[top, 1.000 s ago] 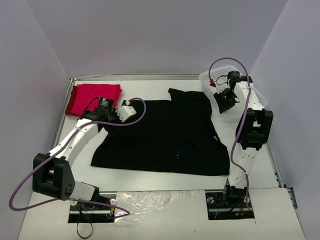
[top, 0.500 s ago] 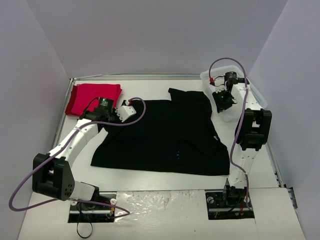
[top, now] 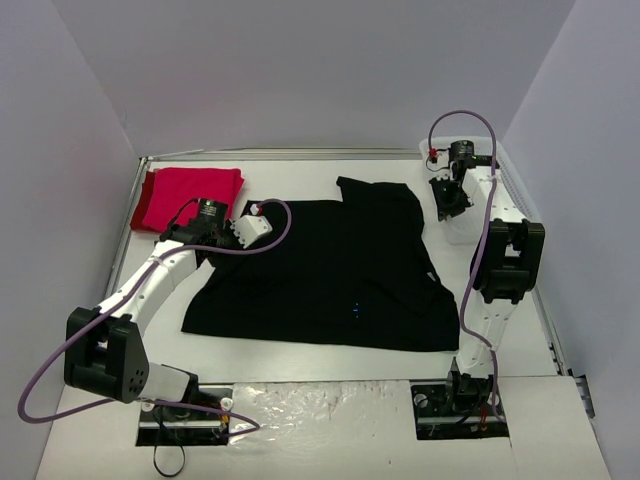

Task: Fold and stack the t-shirts
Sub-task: Fold the flattened tshirt in 1/3 of the way

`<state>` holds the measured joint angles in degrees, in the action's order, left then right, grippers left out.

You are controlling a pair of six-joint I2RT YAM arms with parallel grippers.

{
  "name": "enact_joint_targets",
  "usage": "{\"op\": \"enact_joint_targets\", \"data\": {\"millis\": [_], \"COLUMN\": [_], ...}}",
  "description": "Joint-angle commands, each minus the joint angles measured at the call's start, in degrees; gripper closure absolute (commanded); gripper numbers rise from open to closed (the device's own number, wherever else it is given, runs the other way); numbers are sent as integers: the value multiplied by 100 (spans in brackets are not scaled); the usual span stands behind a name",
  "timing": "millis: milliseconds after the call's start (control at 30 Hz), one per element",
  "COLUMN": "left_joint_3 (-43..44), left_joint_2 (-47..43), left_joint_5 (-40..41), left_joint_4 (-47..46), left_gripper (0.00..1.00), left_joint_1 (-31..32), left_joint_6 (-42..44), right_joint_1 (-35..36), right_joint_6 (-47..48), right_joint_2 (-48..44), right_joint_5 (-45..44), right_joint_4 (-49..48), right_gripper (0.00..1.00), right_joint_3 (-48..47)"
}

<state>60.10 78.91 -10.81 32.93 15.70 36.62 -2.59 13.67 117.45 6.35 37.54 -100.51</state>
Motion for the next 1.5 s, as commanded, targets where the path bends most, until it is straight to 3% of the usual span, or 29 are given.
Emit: {"op": "enact_joint_targets", "data": {"millis": [0, 400, 600, 867, 933, 967, 1000, 1333, 1467], "left_joint_3": [-7, -94, -112, -252, -279, -296, -314, -384, -463], "left_joint_2": [-210, -183, -166, -262, -298, -333, -359, -473, -649], "left_joint_5": [-114, -150, -185, -176, -167, -159, -158, -106, -18], "left_joint_4": [-67, -67, -85, -94, -111, -120, -137, -181, -216], "left_gripper": [78, 78, 78, 78, 78, 78, 78, 78, 78], "left_joint_1": [12, 12, 12, 12, 12, 12, 12, 3, -6], "left_joint_6": [-103, -164, -208, -226, -234, -234, -226, -261, -278], "right_joint_1": [-31, -92, -110, -128, -128, -136, -137, -172, -119], "right_joint_6": [-383, -488, -532, -523, -497, -488, -445, -93, 354], "right_joint_2": [-108, 182, 252, 314, 314, 288, 253, -99, -834], "right_joint_5": [112, -2, -20, -2, 15, 7, 7, -283, 66], "right_joint_4": [166, 166, 166, 184, 219, 219, 236, 605, 579], "right_gripper": [100, 99, 75, 55, 33, 10, 0, 0, 0], "right_joint_3": [67, -171, -259, -346, -390, -425, -495, -1471, -1489]}}
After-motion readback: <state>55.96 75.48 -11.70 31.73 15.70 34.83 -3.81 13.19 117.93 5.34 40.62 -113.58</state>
